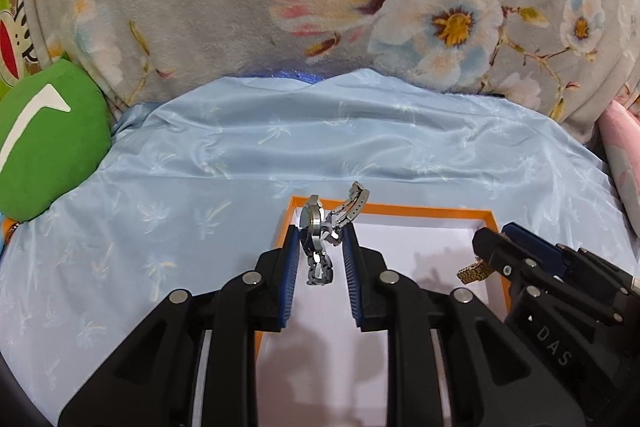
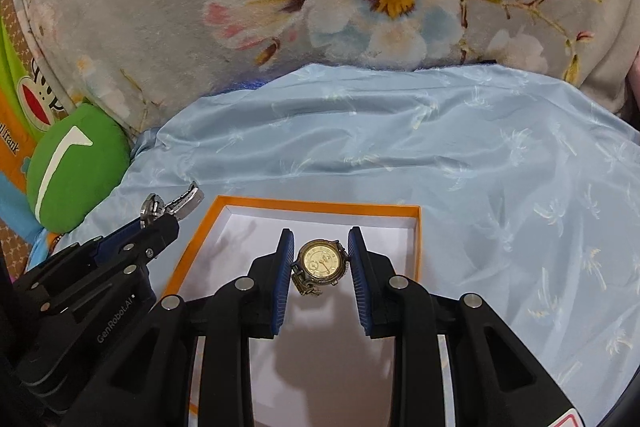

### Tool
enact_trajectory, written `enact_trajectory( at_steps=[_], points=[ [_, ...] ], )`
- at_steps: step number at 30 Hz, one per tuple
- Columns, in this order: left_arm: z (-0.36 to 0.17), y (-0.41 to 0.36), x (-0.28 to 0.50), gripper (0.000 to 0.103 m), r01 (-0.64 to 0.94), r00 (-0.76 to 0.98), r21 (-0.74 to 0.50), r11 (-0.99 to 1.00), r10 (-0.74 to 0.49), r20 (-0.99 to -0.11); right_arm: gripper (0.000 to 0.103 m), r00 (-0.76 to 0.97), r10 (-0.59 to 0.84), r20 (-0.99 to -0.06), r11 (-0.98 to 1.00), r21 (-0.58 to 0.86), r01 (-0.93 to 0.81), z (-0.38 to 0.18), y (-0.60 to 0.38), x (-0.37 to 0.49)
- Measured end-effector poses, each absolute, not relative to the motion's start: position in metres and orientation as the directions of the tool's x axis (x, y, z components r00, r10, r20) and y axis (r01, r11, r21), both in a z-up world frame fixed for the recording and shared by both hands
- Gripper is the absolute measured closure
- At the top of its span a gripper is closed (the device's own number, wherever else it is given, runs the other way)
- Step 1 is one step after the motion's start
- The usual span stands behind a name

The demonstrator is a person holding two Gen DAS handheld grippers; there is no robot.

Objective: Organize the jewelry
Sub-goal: 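Carry both watches into the orange box and open both tools, then lift both open tools out of the orange box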

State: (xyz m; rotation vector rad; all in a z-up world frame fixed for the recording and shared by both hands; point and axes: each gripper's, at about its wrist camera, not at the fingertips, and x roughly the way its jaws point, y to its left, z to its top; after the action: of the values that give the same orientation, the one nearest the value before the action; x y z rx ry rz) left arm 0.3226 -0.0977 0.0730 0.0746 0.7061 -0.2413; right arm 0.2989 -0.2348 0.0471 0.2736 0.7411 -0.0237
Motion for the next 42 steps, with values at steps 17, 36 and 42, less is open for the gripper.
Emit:
enact_trajectory(
  at_steps=[17, 36, 42],
  points=[
    [0.046, -0.082, 0.298, 0.046, 0.253, 0.742, 0.049, 0.966, -0.162, -0.651, 0.067, 0.693, 0.094, -0.715, 0.977, 0.199, 0.073, 0.009, -0.214, 0.243],
    [-0.003, -0.07, 0.244, 0.045, 0.303, 0.6, 0.048, 0.952, -0.152, -0.785, 0.082, 0.618, 0.042, -0.785, 0.991, 0.111, 0.074, -0.011, -0.211, 0.197],
    [-0.002, -0.072, 0.215, 0.046, 0.315, 0.597, 0.049, 0.948, -0.158, -0.786, 0.084, 0.601, 0.028, -0.799, 0.992, 0.098, 0.085, -0.01, -0.216, 0.18]
  ],
)
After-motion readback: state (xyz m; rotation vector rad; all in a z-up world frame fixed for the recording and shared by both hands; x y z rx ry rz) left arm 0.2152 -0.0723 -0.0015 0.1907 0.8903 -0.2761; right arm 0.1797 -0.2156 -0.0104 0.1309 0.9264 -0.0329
